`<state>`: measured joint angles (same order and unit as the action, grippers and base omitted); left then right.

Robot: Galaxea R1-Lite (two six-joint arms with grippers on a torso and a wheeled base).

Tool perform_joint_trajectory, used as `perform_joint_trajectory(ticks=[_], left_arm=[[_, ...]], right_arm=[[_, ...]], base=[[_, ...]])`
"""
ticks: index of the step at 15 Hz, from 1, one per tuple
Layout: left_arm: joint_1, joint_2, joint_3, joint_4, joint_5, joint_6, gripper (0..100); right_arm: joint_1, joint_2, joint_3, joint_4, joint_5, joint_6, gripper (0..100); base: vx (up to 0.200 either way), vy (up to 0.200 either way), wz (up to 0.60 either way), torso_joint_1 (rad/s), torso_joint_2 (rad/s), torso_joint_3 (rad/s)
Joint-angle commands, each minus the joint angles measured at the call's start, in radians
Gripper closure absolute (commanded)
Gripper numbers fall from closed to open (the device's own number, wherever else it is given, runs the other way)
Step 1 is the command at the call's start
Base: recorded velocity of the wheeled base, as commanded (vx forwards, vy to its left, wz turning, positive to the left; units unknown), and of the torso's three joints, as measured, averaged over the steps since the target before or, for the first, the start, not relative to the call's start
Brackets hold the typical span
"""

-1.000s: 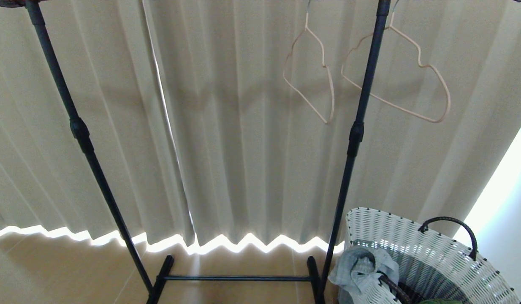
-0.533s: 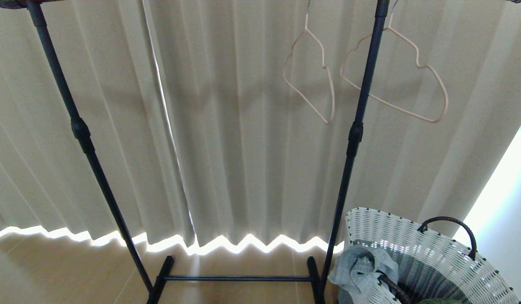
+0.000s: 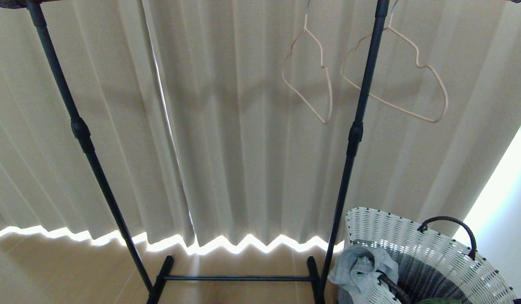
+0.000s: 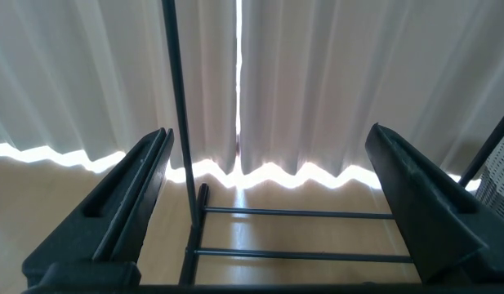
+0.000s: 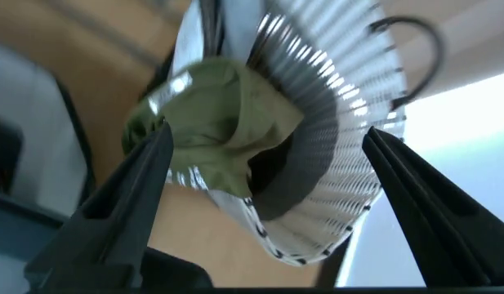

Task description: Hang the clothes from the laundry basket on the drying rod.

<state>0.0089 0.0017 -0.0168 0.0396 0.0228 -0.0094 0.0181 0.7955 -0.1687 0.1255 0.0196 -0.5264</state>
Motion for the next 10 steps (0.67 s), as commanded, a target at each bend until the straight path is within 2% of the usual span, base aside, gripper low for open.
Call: perform_joint_trajectory(ticks=[1, 2, 4, 8, 10], left_arm=[[0.0, 0.0, 0.0, 0.0, 0.0, -0.001, 0], [0.0, 0.0, 0.0, 0.0, 0.002, -0.001, 0], [0.0, 0.0, 0.0, 0.0, 0.002, -0.001, 0], [0.0, 0.0, 0.0, 0.0, 0.0, -0.001, 0], [0.0, 0.0, 0.0, 0.0, 0.0, -0.001, 0]], right_arm=[[0.0, 0.383, 0.003, -0.144, -0.018, -0.075, 0], [0.0, 0.427, 0.006, -0.178, -0.024, -0.076, 0], [0.002, 0.614, -0.002, -0.277, -0.029, -0.076, 0], [0.002, 0.792, -0.002, -0.419, -0.072, -0.076, 0], [0.002, 0.904, 0.006, -0.532, -0.11, -0.076, 0]], base=[[0.0, 0.0, 0.0, 0.0, 0.0, 0.0], [0.0, 0.0, 0.0, 0.0, 0.0, 0.0], [0.0, 0.0, 0.0, 0.0, 0.0, 0.0], [0.0, 0.0, 0.0, 0.0, 0.0, 0.0], [0.0, 0.0, 0.0, 0.0, 0.0, 0.0]])
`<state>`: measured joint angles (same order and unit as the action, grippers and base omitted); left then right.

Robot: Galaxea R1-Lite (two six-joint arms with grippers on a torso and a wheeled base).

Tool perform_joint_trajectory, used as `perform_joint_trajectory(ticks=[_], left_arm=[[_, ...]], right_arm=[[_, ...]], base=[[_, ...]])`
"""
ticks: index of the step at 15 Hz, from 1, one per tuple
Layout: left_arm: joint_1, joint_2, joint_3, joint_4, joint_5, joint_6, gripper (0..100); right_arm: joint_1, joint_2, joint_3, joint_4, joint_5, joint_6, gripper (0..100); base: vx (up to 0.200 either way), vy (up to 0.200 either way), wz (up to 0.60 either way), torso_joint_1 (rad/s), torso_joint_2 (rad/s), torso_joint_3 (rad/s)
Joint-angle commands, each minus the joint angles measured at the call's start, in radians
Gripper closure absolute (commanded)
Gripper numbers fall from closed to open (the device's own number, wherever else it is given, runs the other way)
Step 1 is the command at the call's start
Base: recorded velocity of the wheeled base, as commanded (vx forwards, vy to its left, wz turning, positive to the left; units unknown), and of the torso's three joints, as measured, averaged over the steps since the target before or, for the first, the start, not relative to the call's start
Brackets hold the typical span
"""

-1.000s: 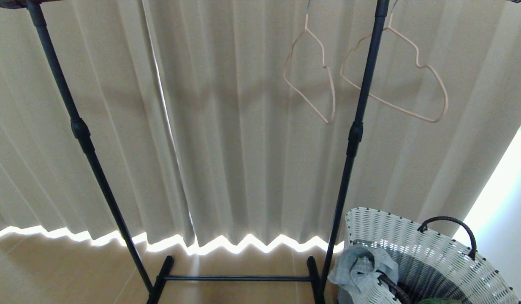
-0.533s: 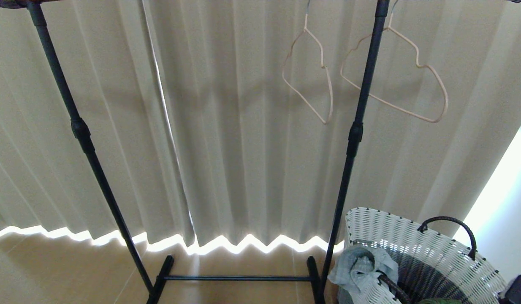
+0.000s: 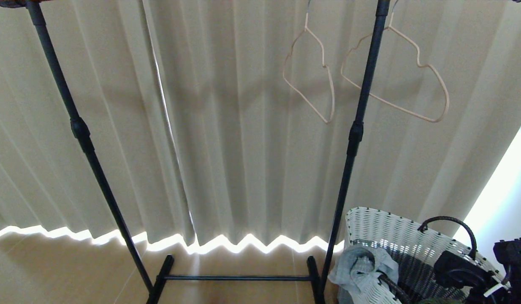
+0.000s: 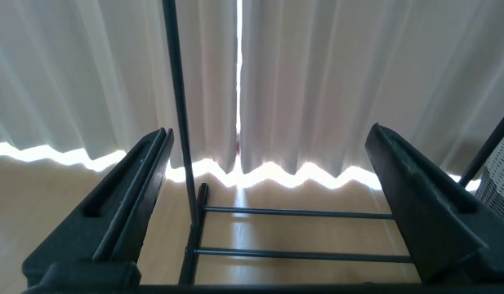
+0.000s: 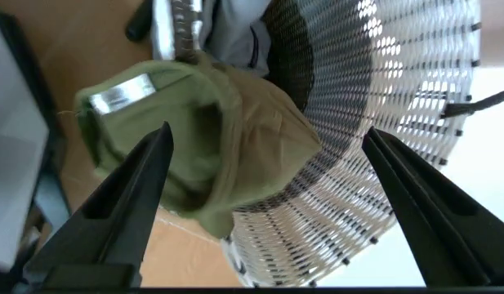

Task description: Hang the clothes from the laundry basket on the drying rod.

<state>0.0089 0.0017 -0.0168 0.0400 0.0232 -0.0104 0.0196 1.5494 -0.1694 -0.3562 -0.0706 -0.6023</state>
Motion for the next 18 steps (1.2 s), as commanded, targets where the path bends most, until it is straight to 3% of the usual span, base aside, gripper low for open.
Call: perform_joint_trajectory(ticks=[1, 2, 3, 10, 15, 18], left_arm=[[0.0, 0.0, 0.0, 0.0, 0.0, 0.0, 0], [0.0, 0.0, 0.0, 0.0, 0.001, 0.0, 0], [0.0, 0.0, 0.0, 0.0, 0.0, 0.0, 0], [0.0, 0.0, 0.0, 0.0, 0.001, 0.0, 0], [0.0, 0.0, 0.0, 0.0, 0.001, 0.0, 0], [0.0, 0.0, 0.0, 0.0, 0.001, 0.0, 0]], right_arm=[[0.0, 0.169, 0.007, -0.076, -0.031, -0.001, 0], [0.0, 0.175, 0.007, -0.087, -0.04, -0.001, 0], [0.0, 0.176, 0.004, -0.092, -0.041, -0.001, 100], [-0.001, 0.103, 0.008, -0.092, -0.064, 0.006, 100], [-0.003, -0.117, 0.017, -0.081, -0.044, 0.013, 100], [0.0, -0.238, 0.013, -0.078, -0.018, 0.11, 100]], base=[[0.0, 0.0, 0.0, 0.0, 0.0, 0.0], [0.0, 0.0, 0.0, 0.0, 0.0, 0.0], [0.0, 0.0, 0.0, 0.0, 0.0, 0.0], [0.0, 0.0, 0.0, 0.0, 0.0, 0.0], [0.0, 0.0, 0.0, 0.0, 0.0, 0.0], [0.0, 0.0, 0.0, 0.0, 0.0, 0.0]])
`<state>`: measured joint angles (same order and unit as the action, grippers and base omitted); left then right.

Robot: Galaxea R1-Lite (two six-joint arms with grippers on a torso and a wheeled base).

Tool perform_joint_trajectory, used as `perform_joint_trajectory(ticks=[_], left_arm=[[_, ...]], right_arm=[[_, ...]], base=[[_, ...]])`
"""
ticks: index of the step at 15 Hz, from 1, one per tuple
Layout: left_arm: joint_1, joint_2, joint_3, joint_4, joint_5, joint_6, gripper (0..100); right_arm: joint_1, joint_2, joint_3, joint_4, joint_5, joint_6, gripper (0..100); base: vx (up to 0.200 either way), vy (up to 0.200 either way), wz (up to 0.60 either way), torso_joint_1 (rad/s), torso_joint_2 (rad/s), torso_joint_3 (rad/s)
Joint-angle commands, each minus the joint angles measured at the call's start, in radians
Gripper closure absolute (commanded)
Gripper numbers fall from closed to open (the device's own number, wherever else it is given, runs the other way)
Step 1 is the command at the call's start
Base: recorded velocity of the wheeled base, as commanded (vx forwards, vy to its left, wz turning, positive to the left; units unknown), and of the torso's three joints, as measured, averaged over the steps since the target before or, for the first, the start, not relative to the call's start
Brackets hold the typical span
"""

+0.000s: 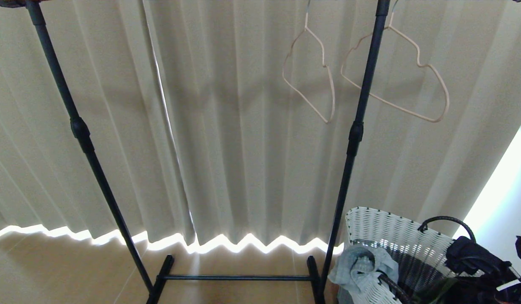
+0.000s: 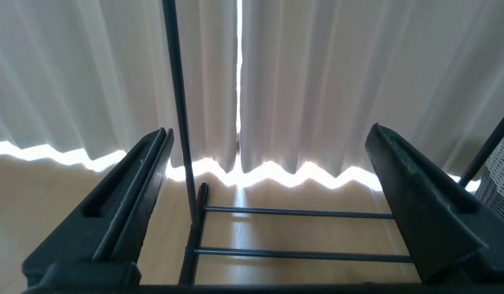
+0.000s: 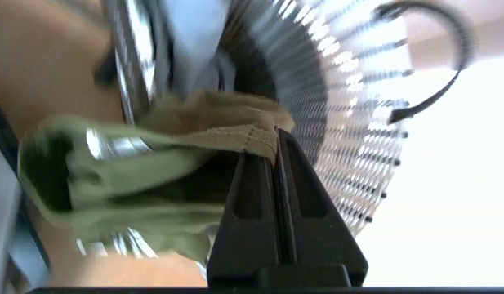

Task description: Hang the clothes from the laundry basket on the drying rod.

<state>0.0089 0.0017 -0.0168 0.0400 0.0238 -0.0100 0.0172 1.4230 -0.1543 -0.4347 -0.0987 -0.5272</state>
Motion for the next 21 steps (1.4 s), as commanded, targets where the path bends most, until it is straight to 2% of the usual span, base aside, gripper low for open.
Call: perform_joint_trajectory(ticks=[1, 10, 12, 14, 17, 19, 21], left_arm=[[0.0, 0.0, 0.0, 0.0, -0.001, -0.001, 0], [0.0, 0.0, 0.0, 0.0, 0.001, -0.001, 0], [0.0, 0.0, 0.0, 0.0, 0.001, -0.001, 0], [0.0, 0.0, 0.0, 0.0, 0.001, -0.001, 0], [0.0, 0.0, 0.0, 0.0, -0.001, -0.001, 0], [0.0, 0.0, 0.0, 0.0, 0.001, -0.001, 0], [0.0, 0.0, 0.0, 0.0, 0.001, -0.001, 0]], right_arm=[[0.003, -0.131, -0.001, 0.001, 0.016, 0.055, 100], [0.003, -0.245, 0.005, 0.013, 0.017, 0.093, 100], [0.004, -0.274, 0.001, 0.014, 0.048, 0.101, 100], [0.041, -0.309, -0.013, 0.054, 0.059, 0.15, 100], [0.133, -0.398, -0.09, 0.209, 0.057, 0.26, 100], [0.147, -0.432, -0.13, 0.281, 0.06, 0.288, 100], [0.147, -0.449, -0.123, 0.286, 0.063, 0.288, 100]], base=[[0.0, 0.0, 0.0, 0.0, 0.0, 0.0], [0.0, 0.0, 0.0, 0.0, 0.0, 0.0], [0.0, 0.0, 0.0, 0.0, 0.0, 0.0], [0.0, 0.0, 0.0, 0.0, 0.0, 0.0], [0.0, 0.0, 0.0, 0.0, 0.0, 0.0], [0.0, 0.0, 0.0, 0.0, 0.0, 0.0], [0.0, 0.0, 0.0, 0.0, 0.0, 0.0]])
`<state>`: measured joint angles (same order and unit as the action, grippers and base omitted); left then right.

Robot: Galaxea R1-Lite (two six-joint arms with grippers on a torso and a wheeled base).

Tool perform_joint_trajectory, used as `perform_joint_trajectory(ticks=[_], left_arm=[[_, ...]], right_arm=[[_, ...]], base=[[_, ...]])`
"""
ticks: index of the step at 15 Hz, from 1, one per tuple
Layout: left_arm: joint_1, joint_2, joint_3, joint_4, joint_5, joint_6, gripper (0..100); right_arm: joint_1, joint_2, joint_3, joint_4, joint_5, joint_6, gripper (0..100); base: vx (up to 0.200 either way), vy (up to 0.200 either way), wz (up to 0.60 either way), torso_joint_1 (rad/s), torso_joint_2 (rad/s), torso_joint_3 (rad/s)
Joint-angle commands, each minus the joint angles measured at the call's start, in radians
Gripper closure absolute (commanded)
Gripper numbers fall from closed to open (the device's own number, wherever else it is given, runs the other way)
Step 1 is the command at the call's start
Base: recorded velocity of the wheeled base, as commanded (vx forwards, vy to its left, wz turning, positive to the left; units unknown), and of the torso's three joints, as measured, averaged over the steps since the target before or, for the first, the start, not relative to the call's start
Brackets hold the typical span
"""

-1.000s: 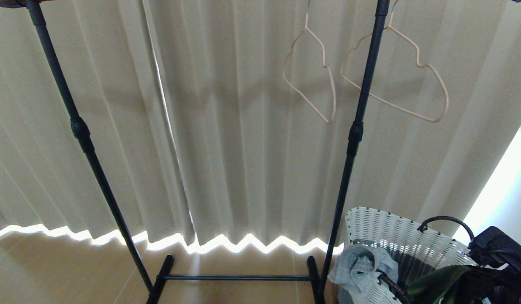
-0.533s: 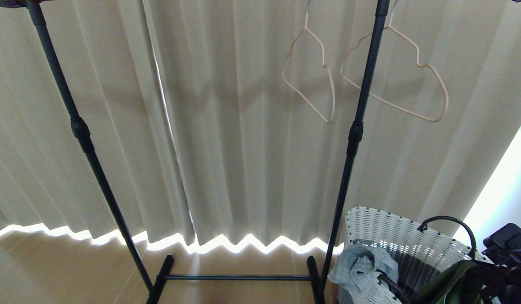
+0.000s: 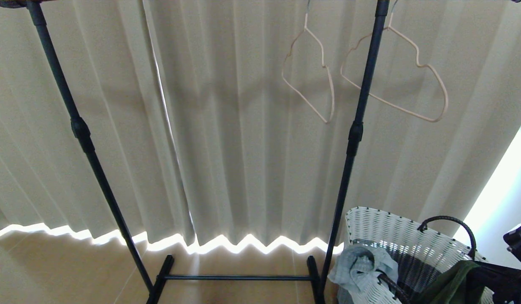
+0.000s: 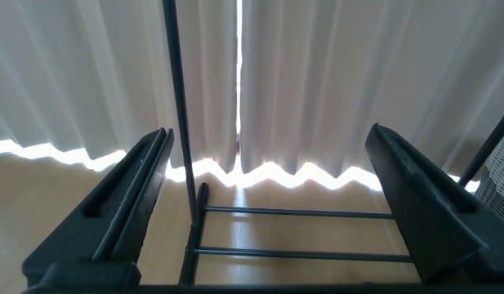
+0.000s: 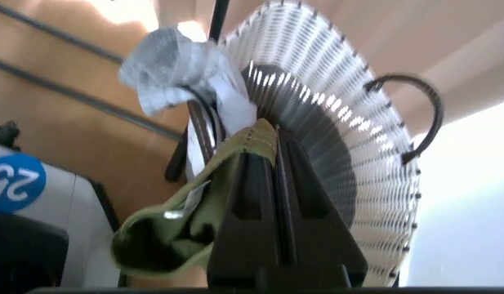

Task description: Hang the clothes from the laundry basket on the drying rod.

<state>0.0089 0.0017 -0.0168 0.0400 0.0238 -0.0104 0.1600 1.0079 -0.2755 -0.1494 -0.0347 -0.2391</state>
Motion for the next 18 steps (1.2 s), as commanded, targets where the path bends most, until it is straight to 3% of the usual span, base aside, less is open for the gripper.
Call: perform_joint_trajectory(ticks=[1, 7, 18], left_arm=[[0.0, 0.0, 0.0, 0.0, 0.001, 0.0, 0], [0.0, 0.0, 0.0, 0.0, 0.001, 0.0, 0], [0.0, 0.0, 0.0, 0.0, -0.002, 0.0, 0]], right_arm=[[0.004, -0.034, -0.002, 0.001, -0.001, 0.0, 100], [0.004, -0.055, 0.006, -0.003, 0.001, 0.038, 100], [0.004, -0.184, 0.035, 0.001, 0.021, 0.037, 100]], base=[[0.0, 0.0, 0.0, 0.0, 0.0, 0.0], [0.0, 0.0, 0.0, 0.0, 0.0, 0.0], [0.0, 0.0, 0.0, 0.0, 0.0, 0.0]])
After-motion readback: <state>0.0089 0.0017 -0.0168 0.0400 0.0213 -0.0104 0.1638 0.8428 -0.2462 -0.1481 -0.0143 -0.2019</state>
